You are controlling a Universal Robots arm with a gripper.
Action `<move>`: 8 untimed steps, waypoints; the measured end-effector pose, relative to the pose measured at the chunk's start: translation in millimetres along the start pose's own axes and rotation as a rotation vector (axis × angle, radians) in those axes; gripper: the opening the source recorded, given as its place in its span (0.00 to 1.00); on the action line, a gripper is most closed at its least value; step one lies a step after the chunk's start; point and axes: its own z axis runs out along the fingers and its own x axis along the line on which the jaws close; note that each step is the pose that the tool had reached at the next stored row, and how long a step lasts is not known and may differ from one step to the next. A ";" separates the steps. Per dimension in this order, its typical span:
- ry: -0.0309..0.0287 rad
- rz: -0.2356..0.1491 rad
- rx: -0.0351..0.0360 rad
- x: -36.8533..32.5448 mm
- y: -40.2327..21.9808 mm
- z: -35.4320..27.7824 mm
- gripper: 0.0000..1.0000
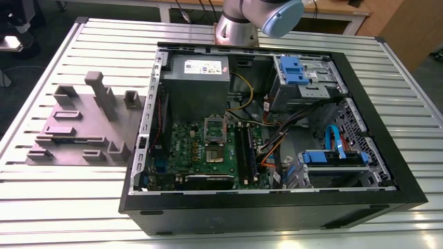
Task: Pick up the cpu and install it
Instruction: 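Pick up the cpu and move it towards the insertion slot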
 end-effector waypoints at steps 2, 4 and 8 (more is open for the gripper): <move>0.0000 0.000 0.0000 -1.1 0.0 0.0 0.47; -0.0001 0.000 0.0000 -2.4 0.0 0.0 0.47; 0.0000 0.000 0.0001 -4.9 0.1 0.0 0.47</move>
